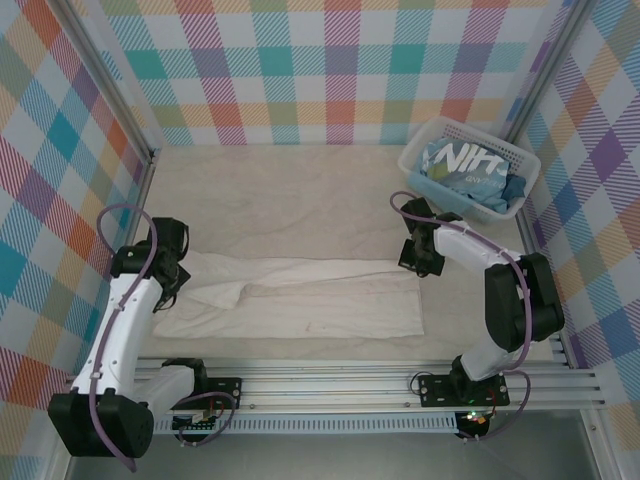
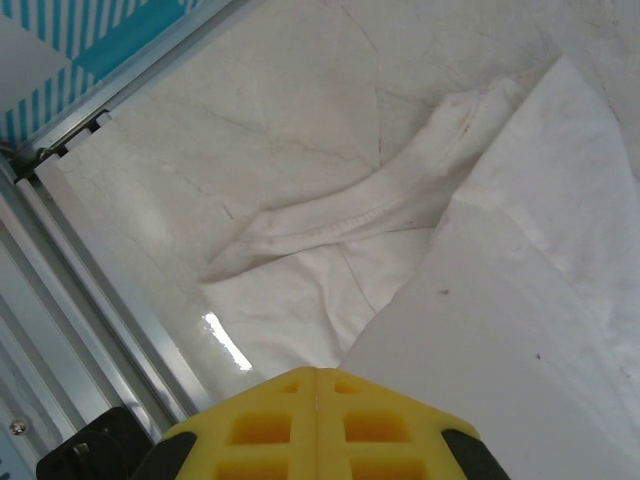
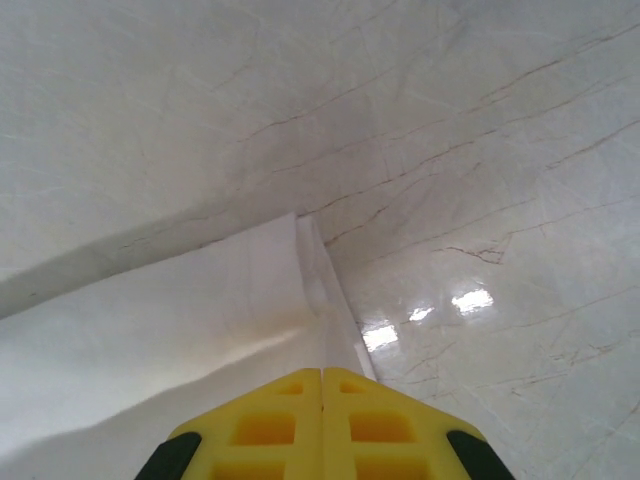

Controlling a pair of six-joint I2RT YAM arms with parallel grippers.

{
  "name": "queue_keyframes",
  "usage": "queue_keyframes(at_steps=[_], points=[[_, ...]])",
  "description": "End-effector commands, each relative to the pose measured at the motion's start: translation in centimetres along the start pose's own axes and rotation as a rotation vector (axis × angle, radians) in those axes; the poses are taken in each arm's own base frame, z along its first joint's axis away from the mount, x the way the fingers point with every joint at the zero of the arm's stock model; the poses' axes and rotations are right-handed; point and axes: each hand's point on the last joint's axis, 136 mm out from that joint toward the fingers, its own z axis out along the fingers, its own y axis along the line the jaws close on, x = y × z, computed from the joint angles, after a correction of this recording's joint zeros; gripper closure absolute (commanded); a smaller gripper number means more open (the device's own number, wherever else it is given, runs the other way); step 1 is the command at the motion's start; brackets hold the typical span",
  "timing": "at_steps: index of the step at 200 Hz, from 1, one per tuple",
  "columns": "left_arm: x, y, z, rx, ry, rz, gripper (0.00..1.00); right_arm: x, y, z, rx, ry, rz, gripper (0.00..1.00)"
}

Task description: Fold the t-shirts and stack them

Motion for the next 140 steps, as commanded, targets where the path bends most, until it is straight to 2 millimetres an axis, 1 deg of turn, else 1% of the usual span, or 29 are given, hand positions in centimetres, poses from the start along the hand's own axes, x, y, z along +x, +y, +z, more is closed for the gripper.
queue_keyframes(at_steps=[1, 29, 42, 82, 140], points=[[0.9, 1.8, 0.6, -0.077, 0.017, -0.012, 1.00, 0.7, -1.1, -0.1, 0.051, 0.002, 0.002, 1.00], [1.9, 2.9, 0.9, -0.095, 0.028, -0.043, 1.00, 0.8, -1.5, 0.3, 0.081, 0.010, -0.010, 1.00], [2.5, 2.8, 1.5, -0.091, 0.040, -0.043, 1.00, 0.9, -1.5, 0.5, 0.085, 0.014, -0.015, 1.00], [4.2, 1.6, 2.8, -0.074, 0.123, -0.071, 1.00, 1.4, -1.6, 1.0, 0.101, 0.025, -0.020, 1.00], [5.1, 2.5, 3.3, -0.099, 0.131, -0.099, 1.00, 2.1, -2.3, 1.4, 0.135, 0.035, -0.004, 1.00]])
